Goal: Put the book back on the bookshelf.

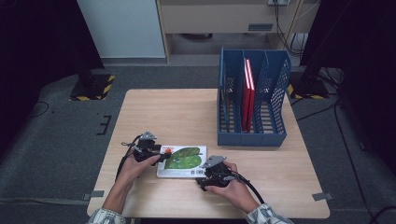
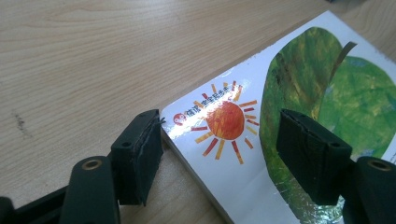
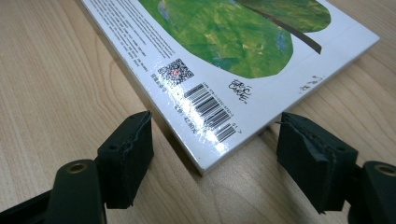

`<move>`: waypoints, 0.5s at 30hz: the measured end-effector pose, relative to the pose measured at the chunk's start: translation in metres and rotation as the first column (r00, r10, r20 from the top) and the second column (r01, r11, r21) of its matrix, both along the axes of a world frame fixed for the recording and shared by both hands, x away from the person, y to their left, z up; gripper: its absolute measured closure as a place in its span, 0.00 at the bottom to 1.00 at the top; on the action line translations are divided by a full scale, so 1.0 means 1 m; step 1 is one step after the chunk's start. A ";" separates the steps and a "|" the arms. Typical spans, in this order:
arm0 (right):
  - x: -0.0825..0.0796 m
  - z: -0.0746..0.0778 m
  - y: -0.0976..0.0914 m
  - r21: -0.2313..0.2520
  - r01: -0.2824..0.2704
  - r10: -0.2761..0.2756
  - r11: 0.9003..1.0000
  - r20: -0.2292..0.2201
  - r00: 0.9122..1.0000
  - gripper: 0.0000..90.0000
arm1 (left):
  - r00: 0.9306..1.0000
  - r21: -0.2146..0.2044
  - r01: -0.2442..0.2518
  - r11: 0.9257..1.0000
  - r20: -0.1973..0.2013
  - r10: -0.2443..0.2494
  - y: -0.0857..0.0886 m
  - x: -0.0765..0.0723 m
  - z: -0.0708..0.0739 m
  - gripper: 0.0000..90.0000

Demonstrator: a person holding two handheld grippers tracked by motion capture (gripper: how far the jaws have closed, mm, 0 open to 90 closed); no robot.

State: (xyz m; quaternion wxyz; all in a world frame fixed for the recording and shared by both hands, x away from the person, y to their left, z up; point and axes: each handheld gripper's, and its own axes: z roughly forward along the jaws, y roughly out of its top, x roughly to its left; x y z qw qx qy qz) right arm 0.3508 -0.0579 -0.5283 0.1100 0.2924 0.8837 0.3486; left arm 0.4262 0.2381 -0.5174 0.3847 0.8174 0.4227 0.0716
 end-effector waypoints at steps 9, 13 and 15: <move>0.000 -0.004 0.009 0.008 0.053 -0.053 0.999 0.007 0.999 0.16 | 0.999 -0.036 -0.003 0.999 0.033 0.004 0.001 -0.003 0.015 0.35; 0.000 -0.005 0.012 0.010 0.068 -0.068 0.998 0.006 0.998 0.12 | 0.999 -0.039 -0.009 0.999 0.041 0.011 0.000 -0.004 0.017 0.35; 0.000 -0.006 0.015 0.011 0.085 -0.085 0.996 0.006 0.996 0.09 | 0.999 -0.030 -0.007 1.000 0.045 0.009 0.000 -0.005 0.021 0.35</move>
